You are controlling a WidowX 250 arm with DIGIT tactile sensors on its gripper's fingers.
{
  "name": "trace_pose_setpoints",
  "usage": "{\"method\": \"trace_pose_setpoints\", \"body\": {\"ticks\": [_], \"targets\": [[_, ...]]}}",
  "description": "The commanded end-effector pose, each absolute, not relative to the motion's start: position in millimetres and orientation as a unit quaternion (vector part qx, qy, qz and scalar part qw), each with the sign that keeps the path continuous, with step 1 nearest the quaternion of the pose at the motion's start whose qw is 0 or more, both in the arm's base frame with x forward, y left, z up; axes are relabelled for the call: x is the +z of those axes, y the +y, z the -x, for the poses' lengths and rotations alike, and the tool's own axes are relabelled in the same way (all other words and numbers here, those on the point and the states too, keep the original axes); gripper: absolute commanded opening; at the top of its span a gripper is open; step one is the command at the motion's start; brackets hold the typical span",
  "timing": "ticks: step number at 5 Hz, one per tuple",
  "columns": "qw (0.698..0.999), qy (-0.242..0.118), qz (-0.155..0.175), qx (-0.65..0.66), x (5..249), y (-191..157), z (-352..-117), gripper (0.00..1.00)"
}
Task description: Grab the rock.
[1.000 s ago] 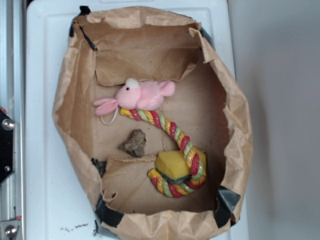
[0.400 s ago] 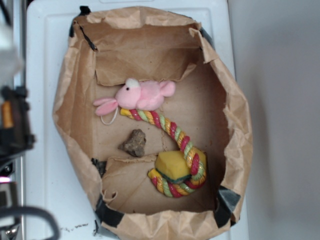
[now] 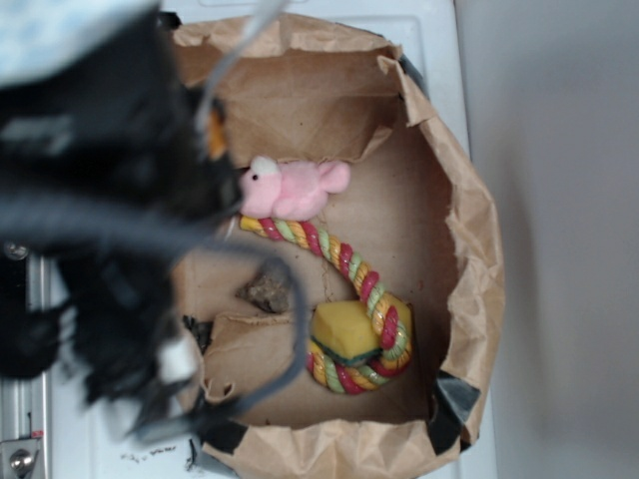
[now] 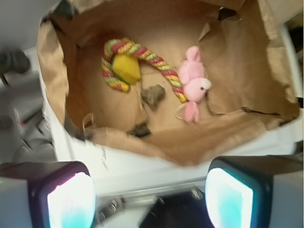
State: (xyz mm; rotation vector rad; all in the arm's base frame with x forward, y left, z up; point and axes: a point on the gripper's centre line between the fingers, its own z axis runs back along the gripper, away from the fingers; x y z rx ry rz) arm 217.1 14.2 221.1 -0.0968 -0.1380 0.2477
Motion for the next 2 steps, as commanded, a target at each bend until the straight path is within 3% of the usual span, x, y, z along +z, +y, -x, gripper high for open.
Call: {"method": "trace_pose_setpoints", "body": {"ticks": [1,2], "targets": [[0.975,-0.102,0.066,0.185,206.0,37.8,-257.3,1.0],[0.961,-0.091,0.083,0.248,198.2,42.4,-261.5,1.0]]}}
